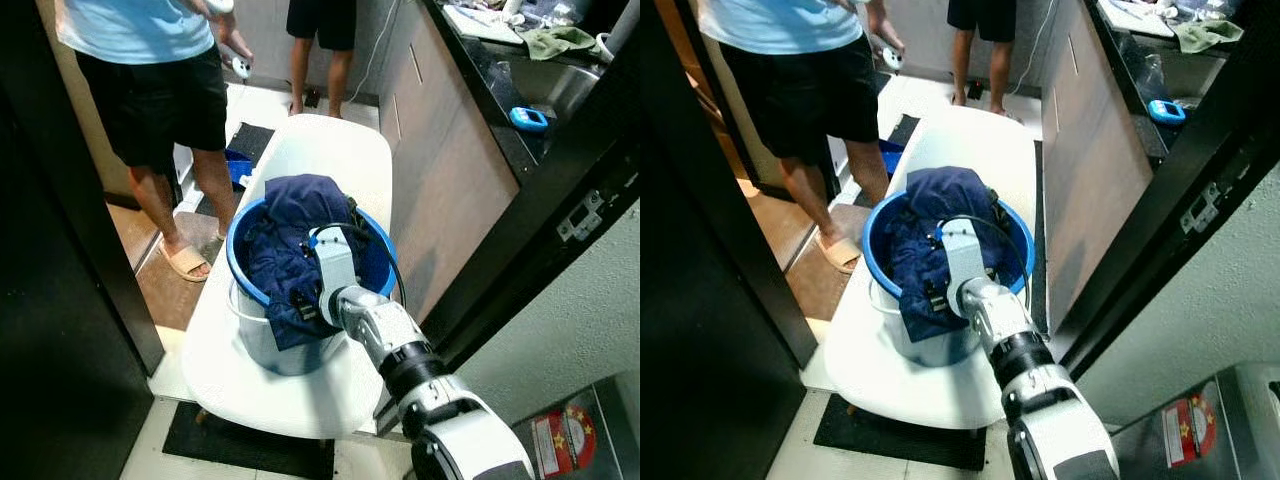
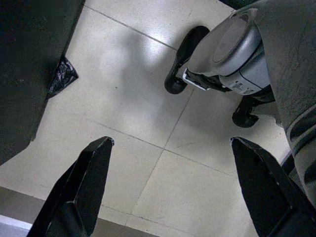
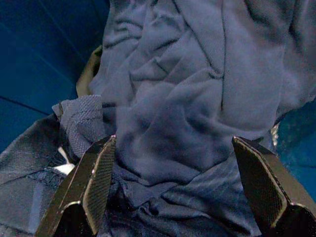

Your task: Clothes washing

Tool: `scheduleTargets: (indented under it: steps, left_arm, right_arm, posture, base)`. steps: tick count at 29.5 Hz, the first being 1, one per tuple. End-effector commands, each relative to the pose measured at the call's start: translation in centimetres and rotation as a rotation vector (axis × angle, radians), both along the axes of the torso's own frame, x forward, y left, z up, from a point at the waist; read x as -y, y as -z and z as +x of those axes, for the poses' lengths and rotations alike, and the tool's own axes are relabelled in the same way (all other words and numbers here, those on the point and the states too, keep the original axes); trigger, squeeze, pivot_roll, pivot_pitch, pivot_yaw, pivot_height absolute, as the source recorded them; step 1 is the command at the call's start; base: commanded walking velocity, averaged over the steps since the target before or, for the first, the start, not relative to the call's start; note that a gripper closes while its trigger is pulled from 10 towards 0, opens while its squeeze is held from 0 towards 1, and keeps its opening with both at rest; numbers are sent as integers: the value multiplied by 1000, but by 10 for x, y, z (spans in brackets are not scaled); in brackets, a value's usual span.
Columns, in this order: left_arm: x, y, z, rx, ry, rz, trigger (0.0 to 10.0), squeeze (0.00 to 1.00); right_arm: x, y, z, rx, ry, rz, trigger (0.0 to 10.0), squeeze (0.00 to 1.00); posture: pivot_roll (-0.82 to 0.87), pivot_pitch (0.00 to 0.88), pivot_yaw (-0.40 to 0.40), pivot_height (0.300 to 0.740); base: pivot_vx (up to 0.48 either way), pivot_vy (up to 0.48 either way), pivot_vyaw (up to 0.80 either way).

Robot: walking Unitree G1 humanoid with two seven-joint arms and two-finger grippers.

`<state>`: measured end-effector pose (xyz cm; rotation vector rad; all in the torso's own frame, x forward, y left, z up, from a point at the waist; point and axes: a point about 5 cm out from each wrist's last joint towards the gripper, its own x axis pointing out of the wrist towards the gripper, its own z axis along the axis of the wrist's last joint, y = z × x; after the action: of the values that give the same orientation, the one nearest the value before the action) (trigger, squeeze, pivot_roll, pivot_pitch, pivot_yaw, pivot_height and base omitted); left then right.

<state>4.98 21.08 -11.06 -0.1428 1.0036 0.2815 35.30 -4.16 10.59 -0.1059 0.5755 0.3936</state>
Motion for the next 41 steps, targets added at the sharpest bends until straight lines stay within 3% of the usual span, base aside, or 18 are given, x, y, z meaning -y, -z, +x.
scheduleTargets:
  steps: [1,4,6,7,9,11,15,19,31,37,41]
  left_arm:
    - [17,3,-7,-19,52,-54,10000,0]
    - [19,4,-8,-20,56,-55,10000,0]
    - [22,4,-12,-21,58,-60,10000,0]
    - [22,4,-12,-21,58,-60,10000,0]
    - [25,4,-14,-23,59,-65,10000,0]
    - [25,4,-14,-23,59,-65,10000,0]
    - [27,4,-13,-18,53,-68,10000,0]
    - [26,4,-11,-12,50,-66,10000,0]
    - [24,3,-8,-6,57,-61,10000,0]
    - [26,3,-7,-5,64,-64,10000,0]
    - [27,3,-7,-1,69,-65,10000,0]
  right_arm:
    - [2,37,-22,-180,7,-31,10000,0]
    - [-6,35,-25,-203,3,34,10000,0]
    - [-25,17,-27,-237,-12,246,10000,0]
    - [-25,17,-27,-237,-12,246,10000,0]
    - [-42,-6,-26,-232,-46,436,10000,0]
    - [-42,-6,-26,-232,-46,436,10000,0]
    - [-62,-55,-26,-148,-167,723,10000,0]
    - [-65,-67,-26,-117,-190,768,10000,0]
    - [-73,-78,-28,-33,-146,668,10000,0]
    - [-68,-74,-21,4,-90,605,10000,0]
    - [-55,-70,-10,53,-27,526,10000,0]
  posture:
    - [106,224,-178,740]
    - [105,231,-181,740]
    - [108,236,-187,740]
    - [108,236,-187,740]
    - [113,235,-191,740]
    - [113,235,-191,740]
    - [133,219,-192,740]
    - [141,210,-188,740]
    - [142,217,-183,740]
    - [142,217,-183,740]
    - [145,228,-183,740]
  base:
    - [0,0,0]
    - [0,0,0]
    - [0,0,0]
    - [0,0,0]
    - [0,0,0]
    - [0,0,0]
    - [0,0,0]
    - [0,0,0]
    - [0,0,0]
    - [0,0,0]
    - [0,0,0]
